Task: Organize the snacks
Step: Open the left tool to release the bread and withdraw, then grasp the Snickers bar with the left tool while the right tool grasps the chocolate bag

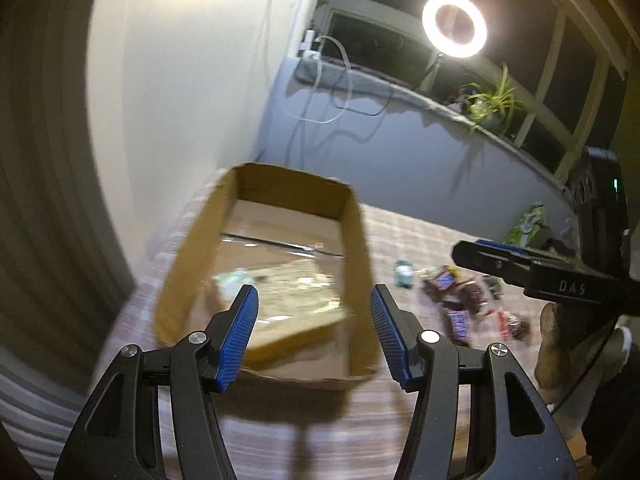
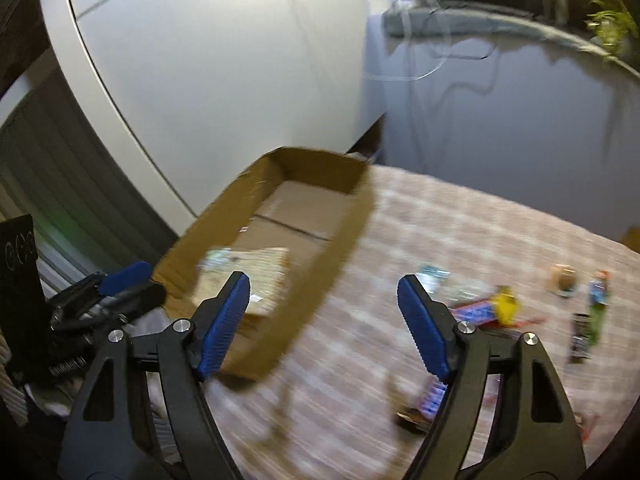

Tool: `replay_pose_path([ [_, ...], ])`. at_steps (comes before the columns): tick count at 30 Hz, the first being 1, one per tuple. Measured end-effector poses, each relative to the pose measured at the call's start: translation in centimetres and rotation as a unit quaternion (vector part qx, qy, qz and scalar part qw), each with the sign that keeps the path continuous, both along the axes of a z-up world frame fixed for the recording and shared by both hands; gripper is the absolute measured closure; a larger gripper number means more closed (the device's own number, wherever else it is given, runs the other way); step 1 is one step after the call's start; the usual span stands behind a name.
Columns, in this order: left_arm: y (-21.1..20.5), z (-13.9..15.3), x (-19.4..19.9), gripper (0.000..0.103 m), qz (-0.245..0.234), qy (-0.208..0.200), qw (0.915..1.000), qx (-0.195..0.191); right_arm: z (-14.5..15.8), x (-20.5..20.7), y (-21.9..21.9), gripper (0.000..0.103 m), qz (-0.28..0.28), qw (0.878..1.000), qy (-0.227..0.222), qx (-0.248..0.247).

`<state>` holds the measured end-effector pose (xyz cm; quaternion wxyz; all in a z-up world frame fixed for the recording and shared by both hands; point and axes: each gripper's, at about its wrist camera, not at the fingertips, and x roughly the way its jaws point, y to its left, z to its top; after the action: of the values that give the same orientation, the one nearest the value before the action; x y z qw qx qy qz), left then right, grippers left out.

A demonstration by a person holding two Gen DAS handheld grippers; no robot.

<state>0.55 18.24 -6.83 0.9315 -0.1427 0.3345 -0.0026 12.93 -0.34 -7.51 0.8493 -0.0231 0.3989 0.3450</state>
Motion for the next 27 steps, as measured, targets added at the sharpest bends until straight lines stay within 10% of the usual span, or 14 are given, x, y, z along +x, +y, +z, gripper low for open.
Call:
replay_pose_path([
  [13, -13.0, -2.8, 4.8, 0.044, -0.108, 0.045, 0.993, 0.015, -1.9, -0.3, -20.8, 0.024, -0.136, 0.99, 0.011, -0.031],
  [27, -16.8, -6.5, 6.9, 0.044, -0.146, 0.095, 0.9847, 0.01, -5.5, -1.6, -22.5, 0.024, -0.097, 0.991, -0.001, -0.098],
])
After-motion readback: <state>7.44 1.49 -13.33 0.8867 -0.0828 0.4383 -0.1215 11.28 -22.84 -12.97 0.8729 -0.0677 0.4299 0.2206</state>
